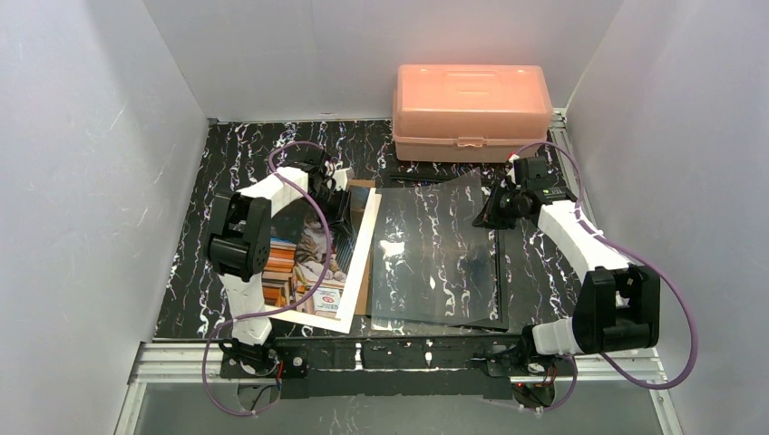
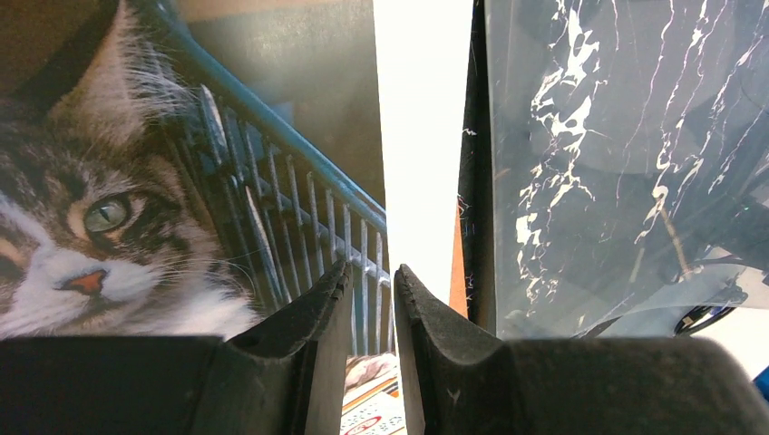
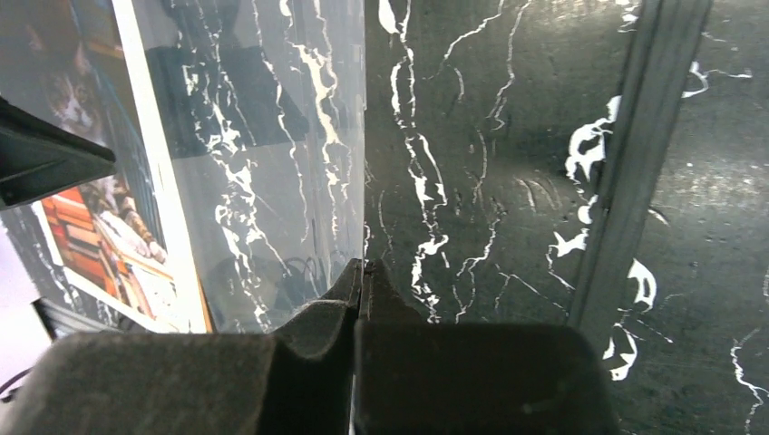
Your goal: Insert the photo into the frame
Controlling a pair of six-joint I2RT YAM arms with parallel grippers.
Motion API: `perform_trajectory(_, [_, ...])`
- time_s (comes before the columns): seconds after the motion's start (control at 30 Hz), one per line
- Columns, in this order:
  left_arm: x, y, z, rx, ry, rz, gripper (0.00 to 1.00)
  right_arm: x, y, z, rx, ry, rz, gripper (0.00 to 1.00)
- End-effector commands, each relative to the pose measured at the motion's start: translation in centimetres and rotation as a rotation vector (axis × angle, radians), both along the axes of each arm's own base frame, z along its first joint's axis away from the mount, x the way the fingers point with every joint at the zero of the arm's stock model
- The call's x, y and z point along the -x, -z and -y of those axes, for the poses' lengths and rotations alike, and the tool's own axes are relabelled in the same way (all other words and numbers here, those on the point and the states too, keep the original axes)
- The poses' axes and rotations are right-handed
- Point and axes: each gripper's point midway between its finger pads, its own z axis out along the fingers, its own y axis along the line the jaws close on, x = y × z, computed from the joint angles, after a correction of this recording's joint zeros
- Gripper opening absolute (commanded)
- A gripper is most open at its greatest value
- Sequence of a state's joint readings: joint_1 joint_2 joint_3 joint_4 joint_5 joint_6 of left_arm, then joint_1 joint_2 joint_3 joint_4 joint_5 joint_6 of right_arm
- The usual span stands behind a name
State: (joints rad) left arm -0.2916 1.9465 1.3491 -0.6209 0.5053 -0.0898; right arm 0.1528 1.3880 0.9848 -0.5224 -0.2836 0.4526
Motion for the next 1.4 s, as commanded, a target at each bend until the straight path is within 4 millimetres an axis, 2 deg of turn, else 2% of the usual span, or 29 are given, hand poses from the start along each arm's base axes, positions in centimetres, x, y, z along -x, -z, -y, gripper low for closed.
perform_trajectory(0.0, [0.4,-1.6,0.2,0.023,0.004,0.022,0.23,-1.2,-0.8,1.4,0.056,0.039,0.109,0.01])
perform_trajectory(0.13, [0.4,-1.5,0.2,0.022,0.004,0.019,0.23,-1.4,-0.4,2.1,0.088,0.061,0.117,0.01])
perform_trajectory(0.63, [0.5,-1.2,0.2,0.019,0.008,0.016,0.22,-2.1,0.2,2.6,0.088,0.106,0.188,0.01])
perform_trajectory(0.77, [0.5,-1.1,0.2,0.019,0.007,0.014,0.22,-2.4,-0.3,2.8,0.102,0.099,0.215,0.01])
perform_trajectory(0.97, [0.4,-1.0,0.1,0.014,0.008,0.013,0.22,-2.4,-1.2,2.0,0.069,0.045,0.270,0.01])
perform_trajectory(1.23, [0.1,-0.6,0.1,0.007,0.010,0.013,0.22,-1.9,-4.1,0.8,-0.008,-0.003,0.442,0.01])
perform_trajectory(1.37, [0.0,-0.5,0.2,0.006,0.009,0.011,0.22,-1.5,-4.9,0.7,-0.022,-0.014,0.479,0.01])
